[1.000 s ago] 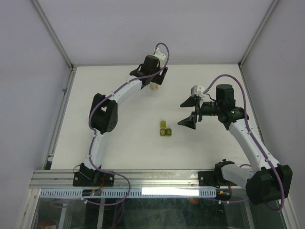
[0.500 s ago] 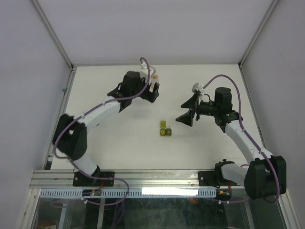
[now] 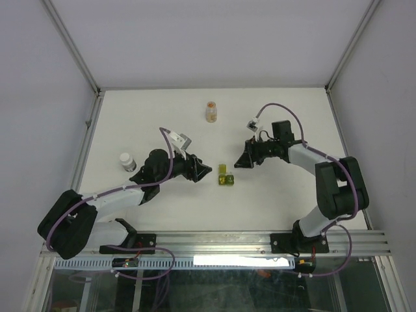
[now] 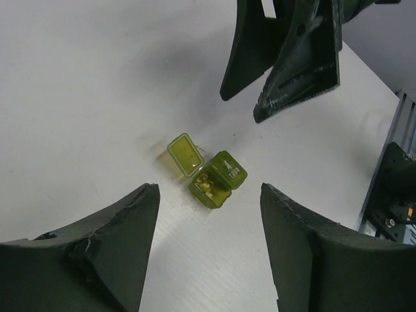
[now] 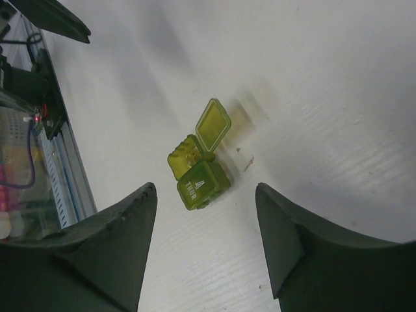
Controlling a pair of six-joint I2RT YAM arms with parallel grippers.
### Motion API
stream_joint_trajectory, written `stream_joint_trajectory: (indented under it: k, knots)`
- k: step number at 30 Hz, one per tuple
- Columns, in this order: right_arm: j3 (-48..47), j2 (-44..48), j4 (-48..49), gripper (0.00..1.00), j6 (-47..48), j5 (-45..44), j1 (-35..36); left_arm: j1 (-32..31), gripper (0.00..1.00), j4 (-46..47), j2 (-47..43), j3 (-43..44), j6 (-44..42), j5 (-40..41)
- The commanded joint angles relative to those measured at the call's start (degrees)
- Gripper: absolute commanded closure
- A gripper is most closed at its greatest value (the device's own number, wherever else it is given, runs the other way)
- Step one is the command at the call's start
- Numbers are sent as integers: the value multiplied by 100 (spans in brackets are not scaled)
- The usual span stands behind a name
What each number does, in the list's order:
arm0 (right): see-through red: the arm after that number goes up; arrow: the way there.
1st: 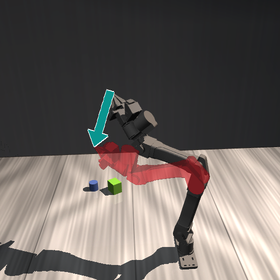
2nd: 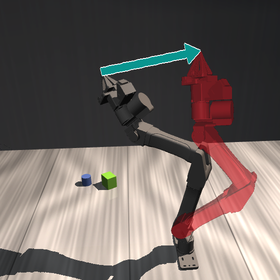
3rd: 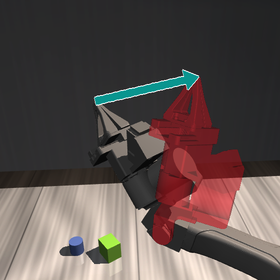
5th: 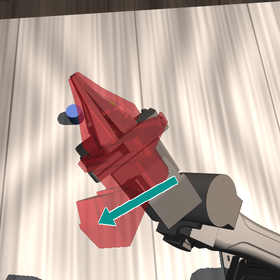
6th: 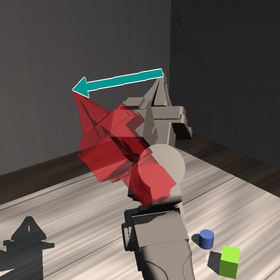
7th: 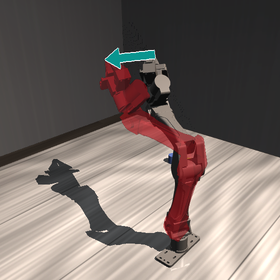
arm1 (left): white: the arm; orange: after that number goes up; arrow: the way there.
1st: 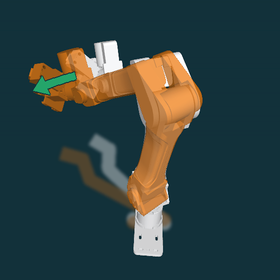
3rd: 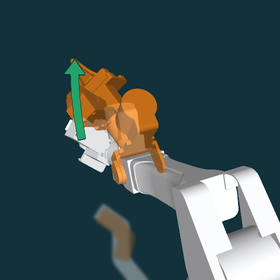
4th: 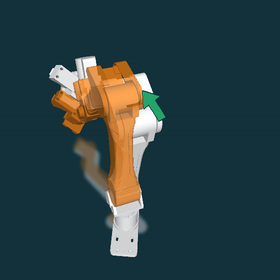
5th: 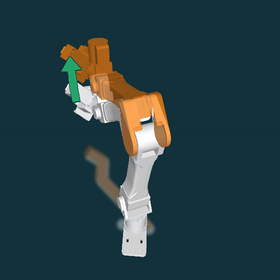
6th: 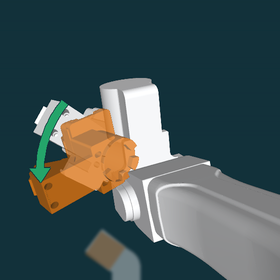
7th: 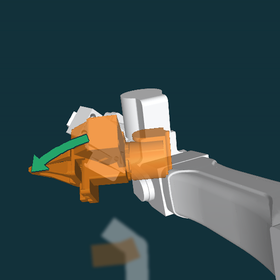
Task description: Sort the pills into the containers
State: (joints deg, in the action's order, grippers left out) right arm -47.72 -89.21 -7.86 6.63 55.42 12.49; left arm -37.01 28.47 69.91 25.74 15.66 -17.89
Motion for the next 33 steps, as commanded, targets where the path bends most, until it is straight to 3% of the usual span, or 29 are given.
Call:
stream_joint_trajectory:
  k: [1, 13, 20, 33]
  knots:
    - [-387, -332, -661, 35, 403, -373, 471, 74, 39, 929, 422, 89, 1034, 385]
    - [-795, -1127, -1337, 39, 719, -936, 834, 320, 41, 1010, 2030, 845, 1296, 526]
    - [-841, -1180, -1409, 44, 736, -938, 949, 375, 53, 438, 2779, 1480, 1267, 888]
    - [-933, -1320, -1499, 55, 704, -1361, 1125, 362, 58, 524, 3562, 1948, 1222, -98]
